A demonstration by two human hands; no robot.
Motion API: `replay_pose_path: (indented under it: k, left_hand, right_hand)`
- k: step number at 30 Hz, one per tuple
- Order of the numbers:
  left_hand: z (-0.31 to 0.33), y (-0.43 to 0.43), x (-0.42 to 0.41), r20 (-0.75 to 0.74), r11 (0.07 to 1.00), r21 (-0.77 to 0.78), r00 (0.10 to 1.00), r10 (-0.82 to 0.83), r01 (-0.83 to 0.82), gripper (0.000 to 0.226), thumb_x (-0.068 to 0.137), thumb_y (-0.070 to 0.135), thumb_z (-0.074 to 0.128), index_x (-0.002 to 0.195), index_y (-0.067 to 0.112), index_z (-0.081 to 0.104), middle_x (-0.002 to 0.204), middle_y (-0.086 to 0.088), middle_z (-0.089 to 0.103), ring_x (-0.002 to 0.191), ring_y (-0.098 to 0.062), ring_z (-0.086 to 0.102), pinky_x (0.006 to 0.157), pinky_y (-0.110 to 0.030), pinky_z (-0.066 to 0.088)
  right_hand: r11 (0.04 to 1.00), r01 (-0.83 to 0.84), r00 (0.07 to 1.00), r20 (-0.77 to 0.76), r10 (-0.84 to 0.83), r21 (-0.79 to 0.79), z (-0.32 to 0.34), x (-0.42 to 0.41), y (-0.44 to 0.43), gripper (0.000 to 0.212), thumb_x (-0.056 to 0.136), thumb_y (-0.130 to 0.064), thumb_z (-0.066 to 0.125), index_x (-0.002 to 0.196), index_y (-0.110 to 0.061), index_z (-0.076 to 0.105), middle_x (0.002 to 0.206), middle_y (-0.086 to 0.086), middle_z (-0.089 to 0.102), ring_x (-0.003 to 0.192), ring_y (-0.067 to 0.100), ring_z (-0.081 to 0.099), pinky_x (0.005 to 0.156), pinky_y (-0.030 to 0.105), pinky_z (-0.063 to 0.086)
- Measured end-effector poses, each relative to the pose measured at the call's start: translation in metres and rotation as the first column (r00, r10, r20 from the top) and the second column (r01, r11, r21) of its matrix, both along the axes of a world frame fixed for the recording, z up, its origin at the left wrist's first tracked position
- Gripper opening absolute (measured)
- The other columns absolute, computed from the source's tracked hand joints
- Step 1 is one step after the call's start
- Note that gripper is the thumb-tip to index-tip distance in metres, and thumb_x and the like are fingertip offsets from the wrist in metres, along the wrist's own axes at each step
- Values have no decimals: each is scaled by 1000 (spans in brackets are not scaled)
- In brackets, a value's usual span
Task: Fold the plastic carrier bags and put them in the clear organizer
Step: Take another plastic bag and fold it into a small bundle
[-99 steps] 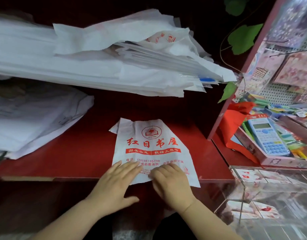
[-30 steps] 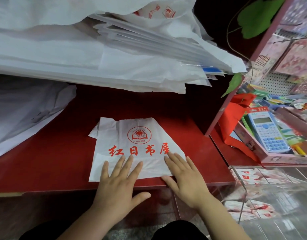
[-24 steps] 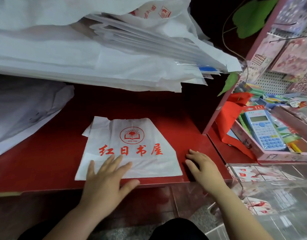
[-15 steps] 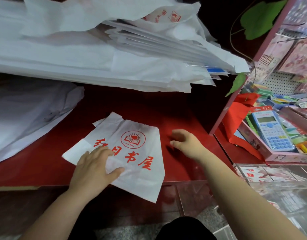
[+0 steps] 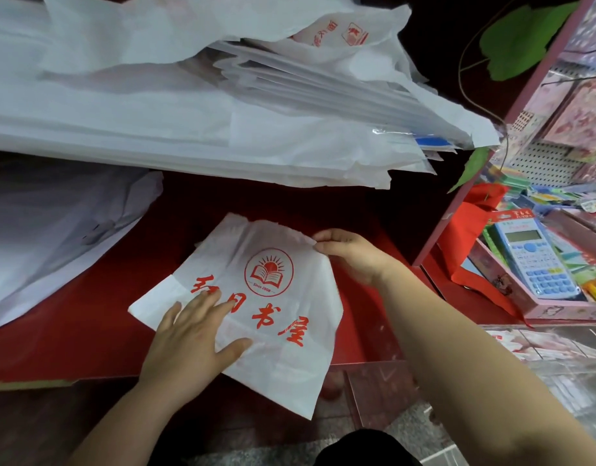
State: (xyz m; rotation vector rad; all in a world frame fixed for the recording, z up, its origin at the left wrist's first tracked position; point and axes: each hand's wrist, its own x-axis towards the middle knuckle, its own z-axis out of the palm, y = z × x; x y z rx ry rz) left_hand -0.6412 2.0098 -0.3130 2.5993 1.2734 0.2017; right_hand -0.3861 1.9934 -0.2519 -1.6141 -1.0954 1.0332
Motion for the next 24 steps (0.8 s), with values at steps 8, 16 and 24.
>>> replay_pose_path:
  k: [8, 16, 24]
  left_hand:
    - [0, -1, 0, -26, 1000, 3, 1000, 5, -5, 141, 26, 85, -37, 146, 34, 17, 155, 10, 6, 142, -5, -1, 112, -29, -7]
    - [0, -2, 2, -41, 1000, -3, 999, 10, -10, 125, 36, 85, -20, 147, 35, 9, 156, 10, -3, 142, -5, -8, 112, -29, -9]
    - [2, -7, 3, -56, 998, 2, 997, 62, -62, 112, 40, 76, -19, 145, 41, -1, 156, 7, -9, 142, -12, -13, 114, -36, -7]
  right_hand:
    - [940, -233, 964, 66, 256, -249, 20, 13, -16, 20, 76, -14, 67, 95, -12, 63, 83, 0, 67, 71, 7, 65, 64, 17, 51]
    - [965, 227, 318, 926, -203, 134, 14, 18, -15, 32, 83, -14, 55, 115, -15, 59, 98, 5, 64, 105, 25, 50, 96, 33, 22]
    - [938, -76, 162, 933, -323, 338, -25, -19, -38, 40, 69, -21, 40, 93, -4, 68, 109, 23, 63, 99, 38, 61, 84, 46, 49]
